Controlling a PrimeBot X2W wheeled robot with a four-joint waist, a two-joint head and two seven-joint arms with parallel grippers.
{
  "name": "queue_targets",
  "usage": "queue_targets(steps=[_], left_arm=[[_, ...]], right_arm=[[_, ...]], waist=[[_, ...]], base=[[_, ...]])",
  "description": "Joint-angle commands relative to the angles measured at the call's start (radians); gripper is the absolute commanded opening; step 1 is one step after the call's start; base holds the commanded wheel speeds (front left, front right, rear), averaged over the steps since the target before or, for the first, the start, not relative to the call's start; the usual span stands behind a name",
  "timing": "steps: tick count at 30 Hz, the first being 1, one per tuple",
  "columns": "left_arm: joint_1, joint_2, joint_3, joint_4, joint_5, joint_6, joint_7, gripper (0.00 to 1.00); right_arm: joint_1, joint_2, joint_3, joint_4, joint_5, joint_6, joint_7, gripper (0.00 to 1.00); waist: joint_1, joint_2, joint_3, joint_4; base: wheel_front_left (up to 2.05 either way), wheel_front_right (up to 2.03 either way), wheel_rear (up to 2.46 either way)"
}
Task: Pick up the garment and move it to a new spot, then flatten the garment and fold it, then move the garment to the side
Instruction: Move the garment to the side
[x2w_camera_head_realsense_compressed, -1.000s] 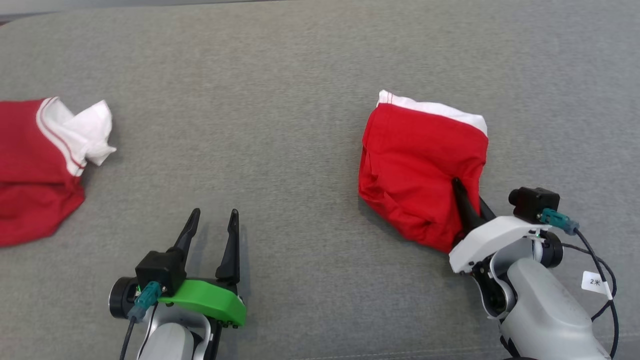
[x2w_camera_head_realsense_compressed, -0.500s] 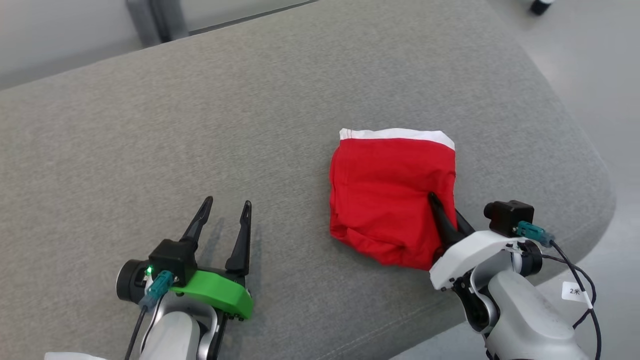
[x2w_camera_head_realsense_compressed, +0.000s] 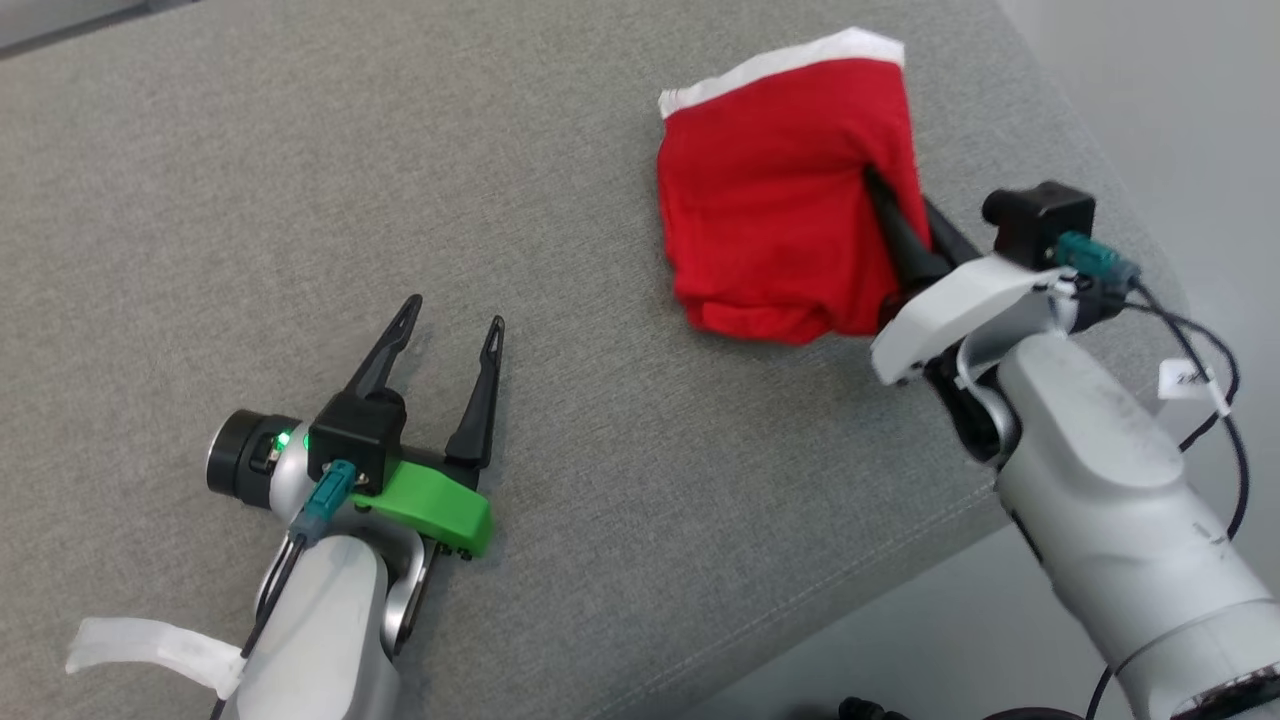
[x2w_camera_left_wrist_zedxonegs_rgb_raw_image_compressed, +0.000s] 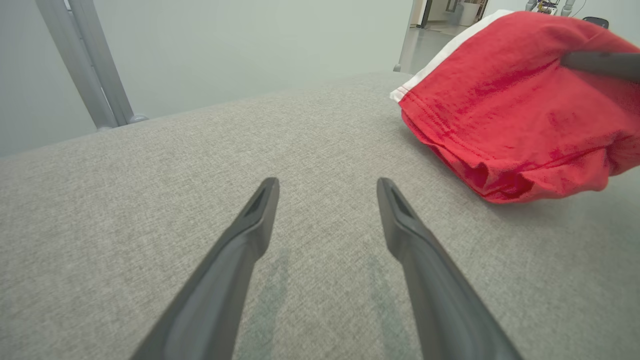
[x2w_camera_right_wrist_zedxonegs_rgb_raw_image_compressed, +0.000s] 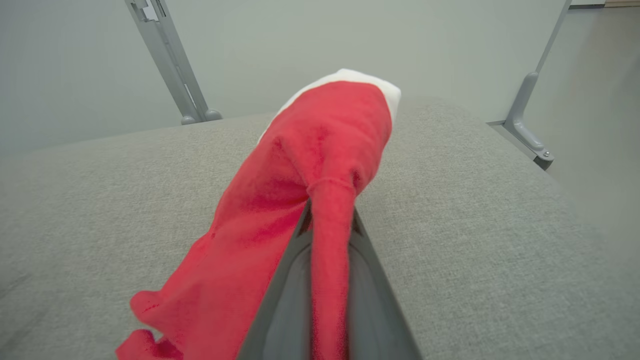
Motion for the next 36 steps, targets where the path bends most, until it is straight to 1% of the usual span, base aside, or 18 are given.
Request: queue_targets(steps=[1,4,9,12,13,16,17,18,19,22,24,27,28,29,31,34,36], left_arm=[[-0.028,0.013,-0.002,-0.007,0.013,-0.003,0.0,1.0],[-0.041,0.017,-0.008,-0.016,0.022,-0.004,0.0,1.0],[-0.043,0.022,-0.009,-0.025,0.025,-0.004,0.001,1.0],[-0.04,0.026,-0.01,-0.028,0.026,-0.004,0.001,1.0],[-0.04,0.026,-0.01,-0.028,0.026,-0.004,0.001,1.0],[-0.033,0.027,-0.014,-0.027,0.023,-0.004,0.002,1.0],[-0.032,0.027,-0.014,-0.027,0.021,-0.004,0.003,1.0],[-0.032,0.027,-0.014,-0.027,0.019,-0.005,0.004,1.0],[-0.031,0.026,-0.014,-0.027,0.018,-0.005,0.004,1.0],[-0.029,0.025,-0.01,-0.024,0.017,-0.003,0.006,1.0],[-0.023,0.024,-0.001,-0.019,0.012,-0.003,0.007,1.0],[-0.013,0.018,0.003,-0.011,0.01,-0.003,0.007,1.0],[-0.01,0.014,0.004,-0.013,0.007,-0.003,0.007,1.0],[-0.007,0.011,0.006,-0.015,0.006,-0.003,0.007,1.0],[-0.002,0.004,0.009,-0.018,0.002,0.001,0.006,1.0],[0.002,-0.004,0.014,-0.019,0.007,0.005,0.003,1.0],[0.01,-0.007,0.024,-0.019,0.001,0.012,0.001,1.0]], right_arm=[[-0.055,-0.033,-0.015,0.032,-0.013,-0.001,-0.003,0.0],[-0.125,-0.093,-0.034,0.11,-0.031,-0.001,-0.003,0.0],[-0.22,-0.211,-0.074,0.24,-0.063,-0.001,-0.003,0.0],[-0.266,-0.262,-0.098,0.309,-0.087,-0.001,-0.003,0.0],[-0.266,-0.262,-0.098,0.309,-0.087,-0.001,-0.003,0.0],[-0.298,-0.307,-0.117,0.382,-0.127,-0.002,-0.003,0.0],[-0.311,-0.324,-0.133,0.406,-0.134,-0.002,-0.003,0.07],[-0.329,-0.347,-0.156,0.427,-0.146,-0.002,-0.003,0.5],[-0.34,-0.364,-0.177,0.451,-0.163,-0.002,-0.003,1.0],[-0.359,-0.402,-0.262,0.452,-0.227,-0.002,-0.003,1.0],[-0.351,-0.428,-0.346,0.422,-0.282,-0.002,-0.003,1.0],[-0.311,-0.419,-0.469,0.39,-0.367,-0.001,-0.003,1.0],[-0.301,-0.405,-0.501,0.365,-0.396,-0.001,-0.003,1.0],[-0.286,-0.378,-0.532,0.338,-0.408,-0.001,-0.003,1.0],[-0.249,-0.333,-0.571,0.269,-0.44,-0.001,-0.003,1.0],[-0.182,-0.276,-0.586,0.176,-0.466,-0.002,-0.003,1.0],[-0.143,-0.231,-0.575,0.124,-0.474,-0.001,-0.003,1.0]], waist=[[0.0,0.0,0.151,0.123],[0.0,0.0,0.18,0.16],[0.0,0.0,0.207,0.214],[0.0,0.0,0.217,0.237],[0.0,0.0,0.217,0.237],[0.0,0.0,0.221,0.257],[0.0,0.0,0.222,0.262],[0.0,0.0,0.223,0.266],[0.0,0.0,0.224,0.269],[0.0,0.0,0.225,0.276],[0.0,0.0,0.218,0.276],[0.0,0.0,0.2,0.274],[0.0,0.0,0.191,0.273],[0.0,0.0,0.182,0.272],[0.0,0.0,0.159,0.271],[0.0,0.0,0.121,0.272],[0.0,0.0,0.093,0.275]], base=[[0.0,0.0,0.0],[0.0,0.0,0.0],[0.0,0.0,0.0],[0.0,0.0,0.0],[0.0,0.0,0.0],[0.0,0.0,0.0],[0.0,0.0,0.0],[0.0,0.0,0.0],[0.0,0.0,0.0],[0.0,0.0,0.0],[0.0,0.0,0.0],[0.0,0.0,0.0],[0.0,0.0,0.0],[0.0,0.0,0.0],[0.0,0.0,0.0],[0.0,0.0,0.0],[0.0,0.0,0.0]])
